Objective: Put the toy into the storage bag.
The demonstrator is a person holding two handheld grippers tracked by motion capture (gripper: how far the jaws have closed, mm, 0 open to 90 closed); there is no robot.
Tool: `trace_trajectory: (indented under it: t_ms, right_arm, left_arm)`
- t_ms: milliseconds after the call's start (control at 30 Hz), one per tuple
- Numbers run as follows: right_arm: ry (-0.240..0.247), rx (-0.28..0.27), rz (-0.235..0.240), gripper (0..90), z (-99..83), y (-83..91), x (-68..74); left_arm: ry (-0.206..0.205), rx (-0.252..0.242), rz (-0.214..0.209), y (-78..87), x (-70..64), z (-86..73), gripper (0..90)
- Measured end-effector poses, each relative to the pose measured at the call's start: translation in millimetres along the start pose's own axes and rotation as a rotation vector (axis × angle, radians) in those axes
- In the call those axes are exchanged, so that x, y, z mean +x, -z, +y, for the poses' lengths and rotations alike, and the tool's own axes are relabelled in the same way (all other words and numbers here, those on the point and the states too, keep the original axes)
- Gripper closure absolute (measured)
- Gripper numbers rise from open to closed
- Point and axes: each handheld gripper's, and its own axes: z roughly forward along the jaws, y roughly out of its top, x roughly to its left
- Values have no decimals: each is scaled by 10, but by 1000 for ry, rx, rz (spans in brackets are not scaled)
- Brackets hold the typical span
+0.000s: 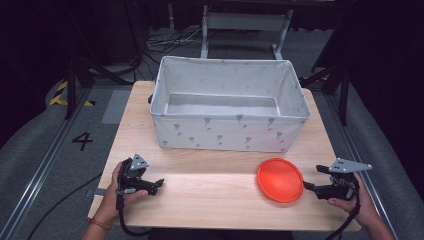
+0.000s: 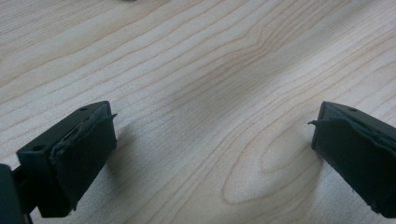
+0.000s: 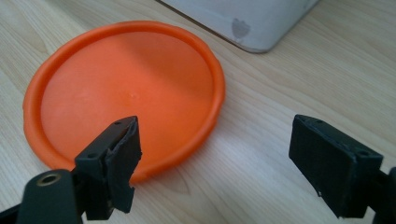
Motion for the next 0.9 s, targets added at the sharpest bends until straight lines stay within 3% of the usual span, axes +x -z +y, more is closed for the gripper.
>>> trace_trajectory:
  t_ms: [200,300,433,667,733,900]
  right_arm:
    - [66,75,39,178,233,-274,69]
    - [66,115,53,176,287,-444,39]
    - [26,133,87,177,294,-660,-6]
    - [26,152,132,139,254,-764,59]
    - [60,152,148,121,247,-771,106]
    - [59,150,145,126,238,-764,124]
  left_arm:
    - [-1,0,-1,0,1,1,2]
    - [1,2,-4,0,0,1,2]
    - [2,1,-4,-1,0,0,2]
    - [1,3,-4,0,0,0,2]
    - [2,1,-4,-1,-1,0,2]
    - [1,2,-4,0,0,0,2]
